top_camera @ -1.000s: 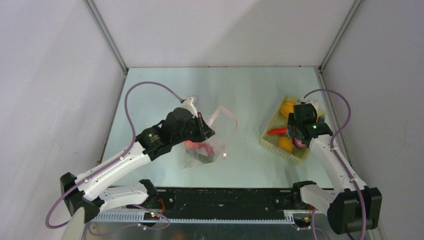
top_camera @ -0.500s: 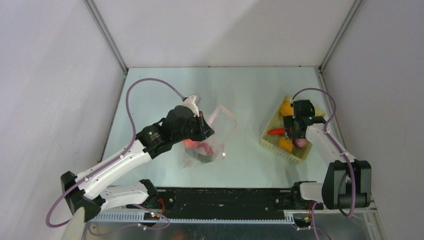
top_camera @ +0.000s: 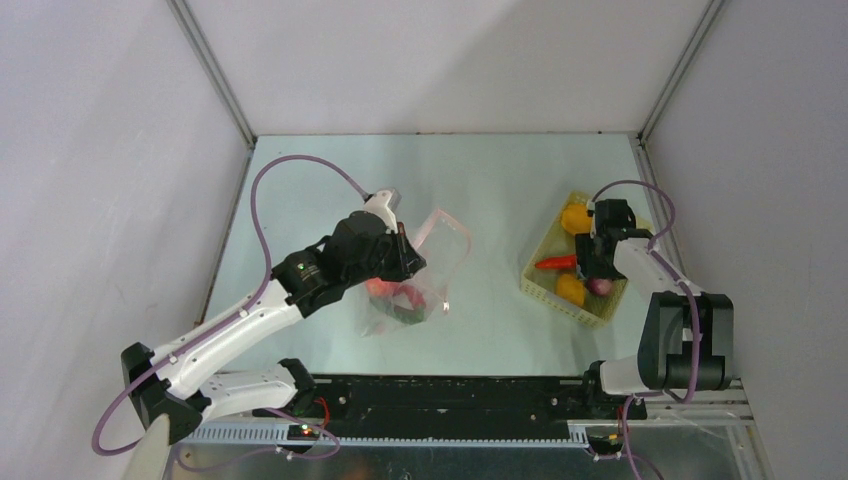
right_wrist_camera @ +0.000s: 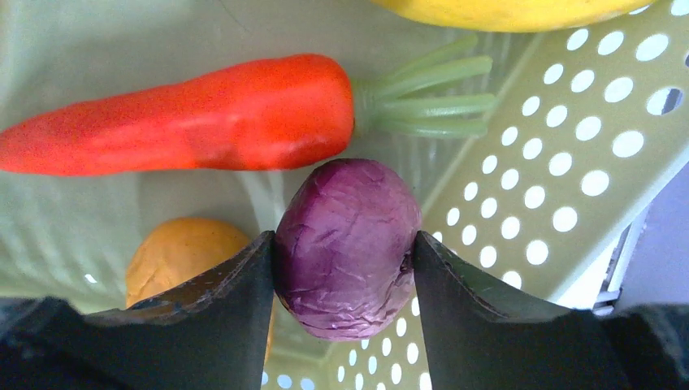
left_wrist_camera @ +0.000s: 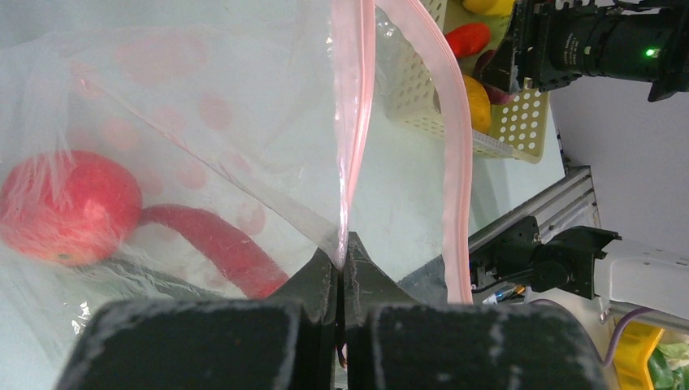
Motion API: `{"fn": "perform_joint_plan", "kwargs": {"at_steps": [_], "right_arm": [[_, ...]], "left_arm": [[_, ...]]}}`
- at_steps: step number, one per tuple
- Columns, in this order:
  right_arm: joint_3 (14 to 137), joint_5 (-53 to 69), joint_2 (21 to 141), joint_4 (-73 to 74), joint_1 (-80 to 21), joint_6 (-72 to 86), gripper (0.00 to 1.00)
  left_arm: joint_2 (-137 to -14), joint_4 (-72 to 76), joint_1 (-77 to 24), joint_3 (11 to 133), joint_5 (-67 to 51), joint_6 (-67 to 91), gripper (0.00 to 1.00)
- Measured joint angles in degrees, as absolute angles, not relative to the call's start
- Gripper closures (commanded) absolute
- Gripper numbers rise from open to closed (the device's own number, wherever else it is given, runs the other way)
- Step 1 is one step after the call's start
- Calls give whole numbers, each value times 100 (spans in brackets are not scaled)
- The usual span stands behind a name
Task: Place the food in the zip-top bag and seal the zipper
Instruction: Pick up the fake vegetable from the bin.
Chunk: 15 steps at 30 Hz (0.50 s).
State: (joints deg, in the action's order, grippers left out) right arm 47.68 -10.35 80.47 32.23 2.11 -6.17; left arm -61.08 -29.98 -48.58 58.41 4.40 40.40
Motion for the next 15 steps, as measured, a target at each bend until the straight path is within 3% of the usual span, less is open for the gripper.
{"fn": "perform_joint_plan", "kwargs": {"at_steps": [8, 15], "right_arm": [[4781, -840, 7870, 3118, 292, -574, 71], [4781, -980, 6248, 3089, 292, -395, 77]], "left_arm": [[-6108, -3026, -4825, 5841, 482, 4005, 100], [-6114, -3037, -4823, 5846, 480, 4007, 100]]}}
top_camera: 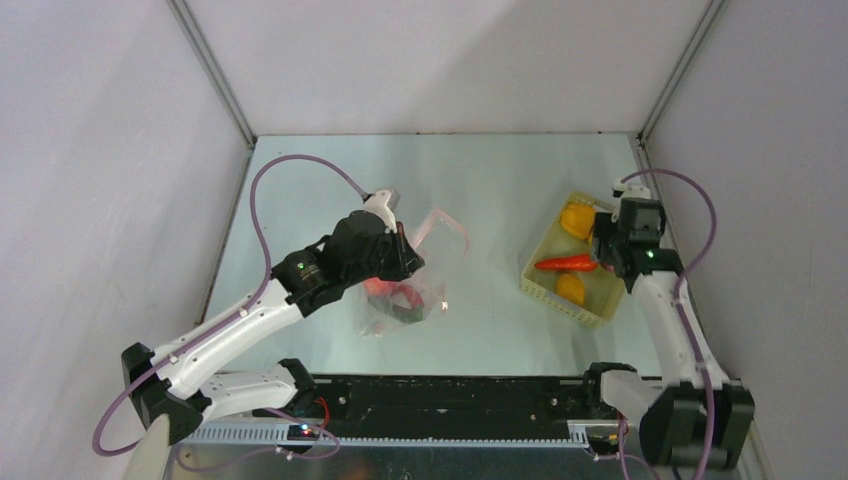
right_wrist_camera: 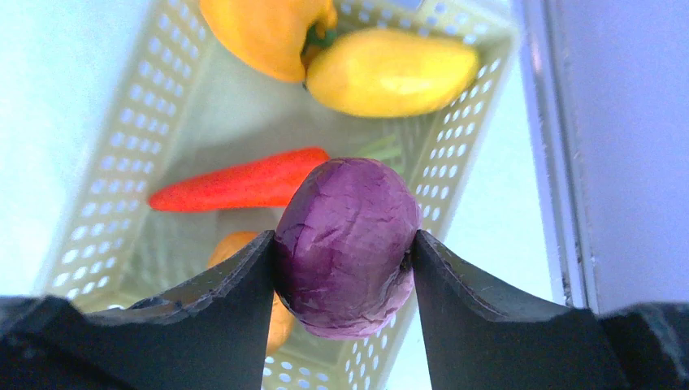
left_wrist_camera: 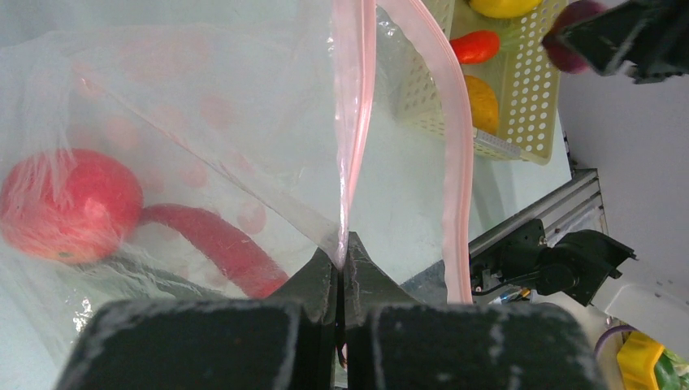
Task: Place the food in the zip-top bag and seal the zipper
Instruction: Pick up the fake vegetable from the bin, then place the fake vegetable in the zipper food storage bag.
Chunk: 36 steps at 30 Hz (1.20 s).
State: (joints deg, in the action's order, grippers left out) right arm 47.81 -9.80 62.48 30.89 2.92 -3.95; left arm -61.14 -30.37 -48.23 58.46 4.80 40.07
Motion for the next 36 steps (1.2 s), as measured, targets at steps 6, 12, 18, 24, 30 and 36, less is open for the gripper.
{"fn": "perform_joint_plan", "kwargs": {"at_steps": [6, 12, 18, 24, 30, 36], "right_arm": [[4788, -228, 4746, 2967, 314, -248, 78], [4786, 1730, 3804, 2528, 281, 274, 80], [4676, 3472, 3489, 1474, -703, 1063, 80], [4523, 3457, 3642, 762, -2783, 1302, 83], [4521, 2679, 4344, -176, -4248, 1234, 81], [4504, 1699, 5369, -849, -4757, 1157, 77]], "left_arm": [[-6208, -3020, -4821, 5874, 462, 4018, 100], [-6265, -3017, -4818, 5874, 432, 4051, 100], [-6265, -3017, -4818, 5874, 434, 4053, 100], [-6298, -3017, -4818, 5874, 432, 4066, 100], [-6401, -3017, -4818, 5874, 427, 4108, 100], [-6423, -3026, -4818, 5874, 427, 4145, 100]]}}
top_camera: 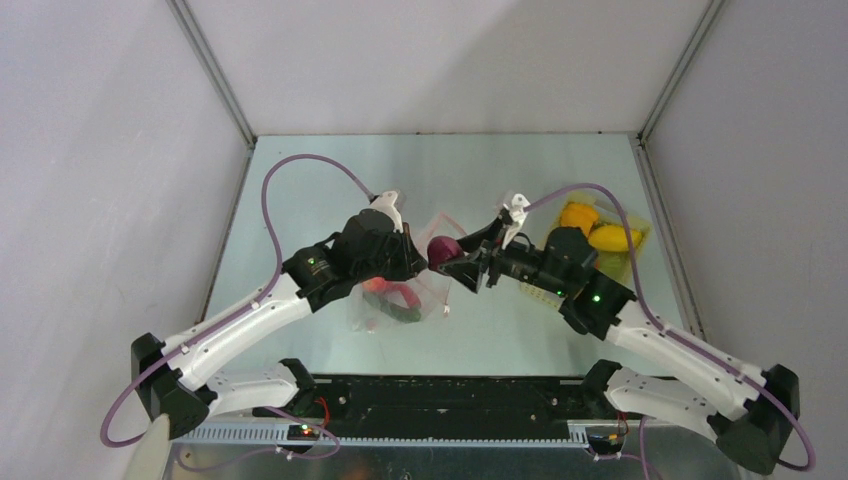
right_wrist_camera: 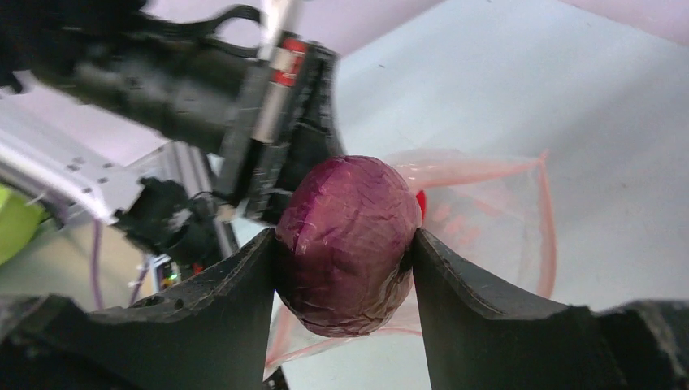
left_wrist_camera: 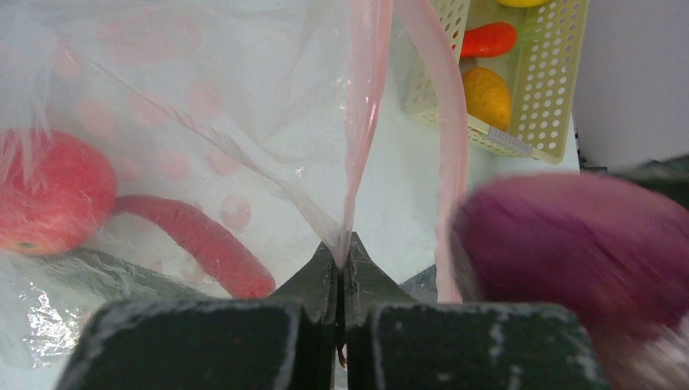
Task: Place the food in the zip-top bag and seal the zipper
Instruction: Place the fake vegetable in the zipper food storage bag, then pick up the fake fruit from the bin.
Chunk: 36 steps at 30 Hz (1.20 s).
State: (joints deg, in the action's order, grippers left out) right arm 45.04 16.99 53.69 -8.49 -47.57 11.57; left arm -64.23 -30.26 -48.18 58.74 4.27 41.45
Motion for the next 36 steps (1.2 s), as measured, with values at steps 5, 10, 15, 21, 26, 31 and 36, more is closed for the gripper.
{"fn": "perform_joint_plan", "kwargs": {"at_steps": [5, 10, 15, 21, 26, 31, 36], "right_arm": [[4484, 856, 5835, -902, -4805, 1157, 72], [4484, 346, 6018, -906, -4814, 1197, 57], [4484, 86, 6173, -904, -4838, 1247, 14], [4484, 23, 6193, -899, -4864, 1334, 1], [4484, 54, 6025, -843, -4871, 1330, 0], [4484, 56, 5559, -735, -4871, 1328, 1], [4484, -298, 5188, -368, -4807, 1380, 1]], "left_arm": [[-6396, -3057, -4818, 5874, 429, 4160, 100], [-6337, -3057, -4818, 5874, 410, 4167, 100], [-6228, -3055, -4818, 5874, 379, 4202, 100], [-6204, -3055, -4818, 5874, 377, 4202, 100], [-6195, -3055, -4818, 5874, 381, 4202, 100], [-6193, -3055, -4818, 5874, 381, 4204, 100], [-6193, -3055, -4818, 5874, 379, 4204, 100]]}}
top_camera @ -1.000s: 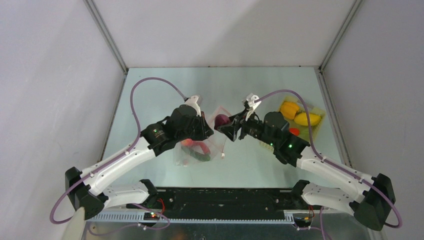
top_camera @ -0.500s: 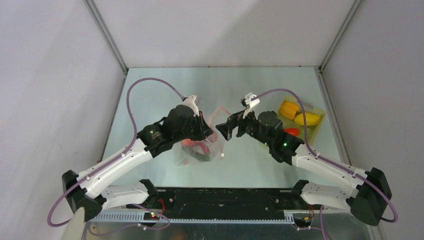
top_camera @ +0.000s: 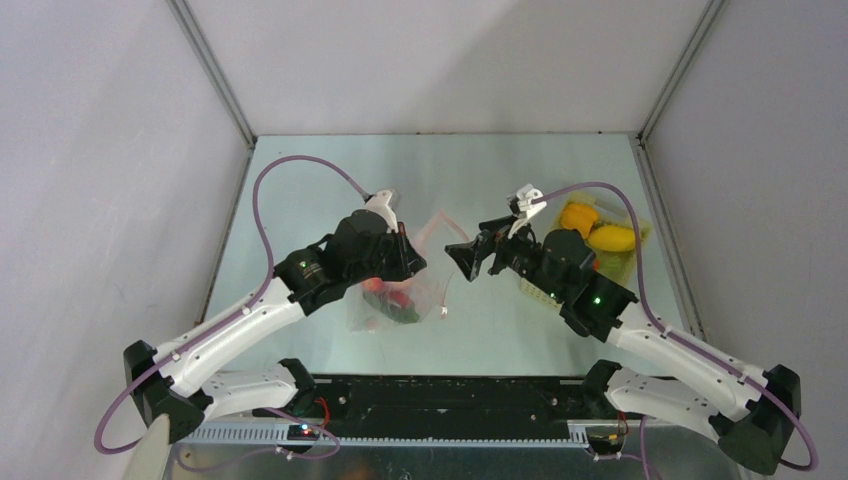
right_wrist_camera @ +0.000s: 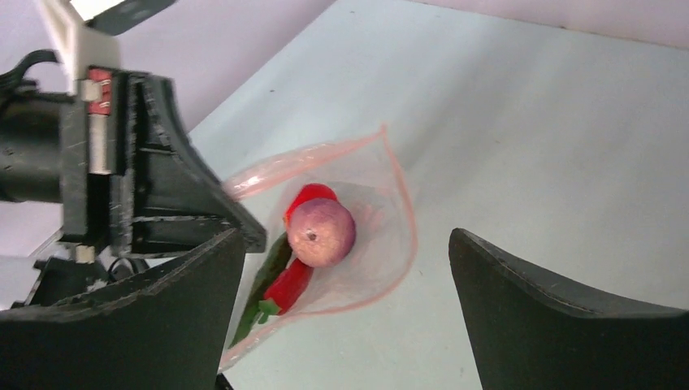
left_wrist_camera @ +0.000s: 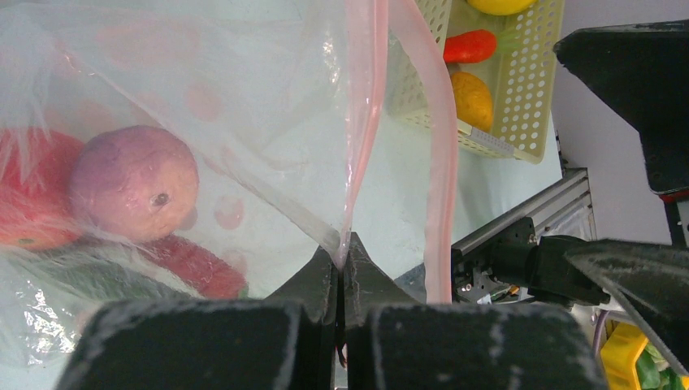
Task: Place the food in the zip-top bag and seal the zipper
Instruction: Pick up the fake fruit from the bin.
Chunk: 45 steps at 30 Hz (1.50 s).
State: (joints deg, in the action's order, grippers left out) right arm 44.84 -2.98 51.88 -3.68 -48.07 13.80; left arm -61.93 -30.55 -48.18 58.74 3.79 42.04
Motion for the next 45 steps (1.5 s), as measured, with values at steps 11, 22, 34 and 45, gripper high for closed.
{"fn": "perform_joint_plan", "kwargs": {"at_steps": [11, 22, 34, 45], "right_arm": [[4484, -565, 4567, 1448, -2956, 2222, 1], [4486, -987, 5054, 3531, -864, 2477, 1], [4425, -956, 6563, 3881, -475, 2349, 2], [4265, -561, 7148, 3822, -399, 2231, 7]], "left_arm": [[-6182, -3057, -4818, 5872, 386, 4206, 100], [-6086, -3057, -4818, 5758, 388, 4198, 100], [-5944, -3057, -4818, 5701, 495, 4152, 100], [-5920, -3059, -4818, 5675, 499, 4147, 100]]}}
